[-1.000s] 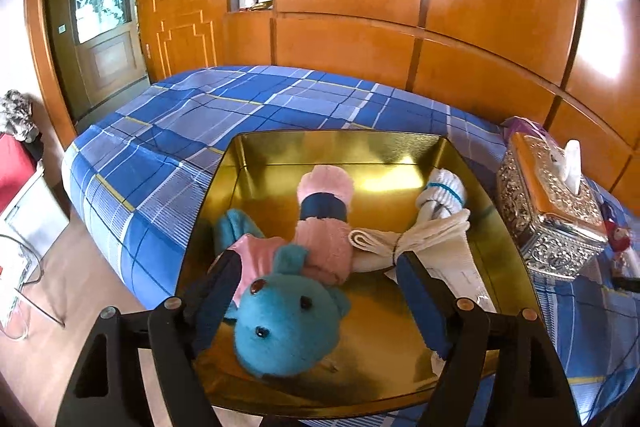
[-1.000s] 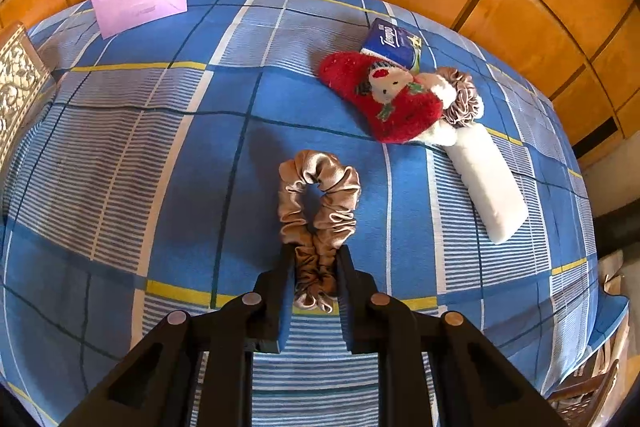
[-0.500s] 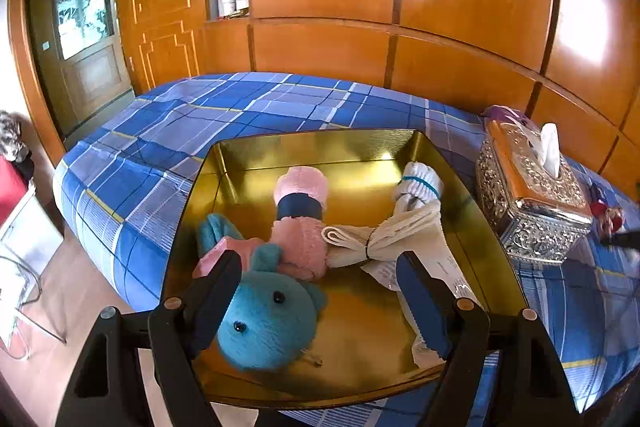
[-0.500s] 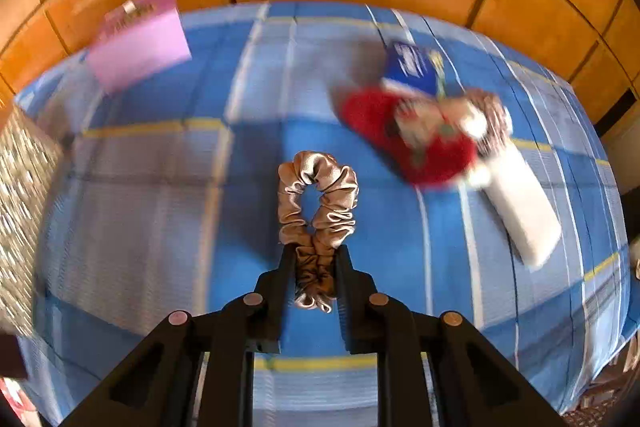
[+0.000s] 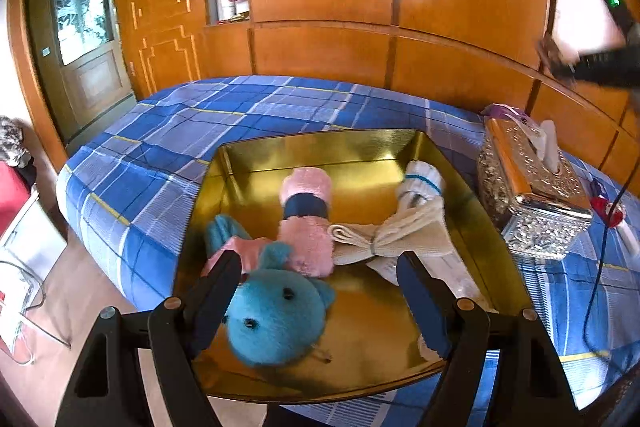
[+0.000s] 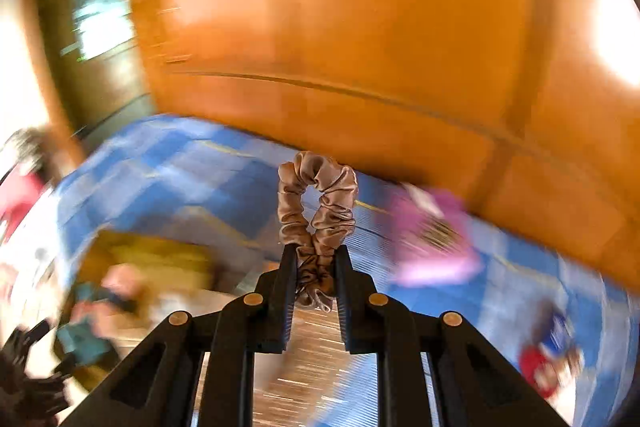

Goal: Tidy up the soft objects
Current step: 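Carry the brown scrunchie into the gold tray and open the right gripper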

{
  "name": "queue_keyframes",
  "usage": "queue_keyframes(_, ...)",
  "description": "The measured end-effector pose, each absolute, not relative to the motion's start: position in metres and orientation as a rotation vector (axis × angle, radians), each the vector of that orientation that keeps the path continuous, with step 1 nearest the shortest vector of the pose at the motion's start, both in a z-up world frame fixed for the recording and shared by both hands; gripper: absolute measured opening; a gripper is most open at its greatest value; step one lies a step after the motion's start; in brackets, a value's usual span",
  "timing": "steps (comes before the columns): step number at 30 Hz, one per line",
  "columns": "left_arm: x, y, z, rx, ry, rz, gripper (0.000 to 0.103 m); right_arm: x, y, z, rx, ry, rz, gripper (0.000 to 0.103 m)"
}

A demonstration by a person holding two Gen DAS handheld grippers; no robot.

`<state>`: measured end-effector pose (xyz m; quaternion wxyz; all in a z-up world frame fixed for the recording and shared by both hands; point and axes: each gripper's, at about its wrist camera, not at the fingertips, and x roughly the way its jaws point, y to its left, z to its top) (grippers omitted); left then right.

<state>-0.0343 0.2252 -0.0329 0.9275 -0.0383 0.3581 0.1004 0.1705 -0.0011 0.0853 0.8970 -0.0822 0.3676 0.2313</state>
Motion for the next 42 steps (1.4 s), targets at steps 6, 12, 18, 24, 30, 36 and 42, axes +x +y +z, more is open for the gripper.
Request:
queue_keyframes(6, -0.045, 0.255, -0.026, -0.118, 0.694, 0.315, 0.081, 0.106, 0.102, 0.055, -0.332, 0.788, 0.794, 0.017)
queue_keyframes(12, -0.053, 0.278, -0.019, -0.149, 0.661, 0.389, 0.084, 0.061, 0.148, -0.015, -0.395, 0.928, 0.914, 0.017)
queue_keyframes(18, -0.052, 0.282, -0.019, -0.148, 0.66, 0.398, 0.085, 0.03, 0.158, -0.04, -0.439, 0.942, 0.964, 0.018)
queue_keyframes(24, -0.052, 0.281, -0.021, -0.149, 0.656, 0.403, 0.088, 0.016, 0.16, -0.049, -0.468, 0.944, 0.933, 0.02)
queue_keyframes(30, -0.052, 0.278, -0.022, -0.146, 0.663, 0.401, 0.088, 0.021, 0.159, -0.059, -0.423, 0.973, 0.901, 0.036)
queue_keyframes(36, -0.051, 0.278, -0.023, -0.148, 0.665, 0.401, 0.088, 0.024, 0.156, -0.061, -0.394, 0.975, 0.874, 0.039)
queue_keyframes(42, -0.051, 0.276, -0.024, -0.145, 0.668, 0.398, 0.088, 0.023, 0.15, -0.059, -0.364, 0.967, 0.85, 0.039)
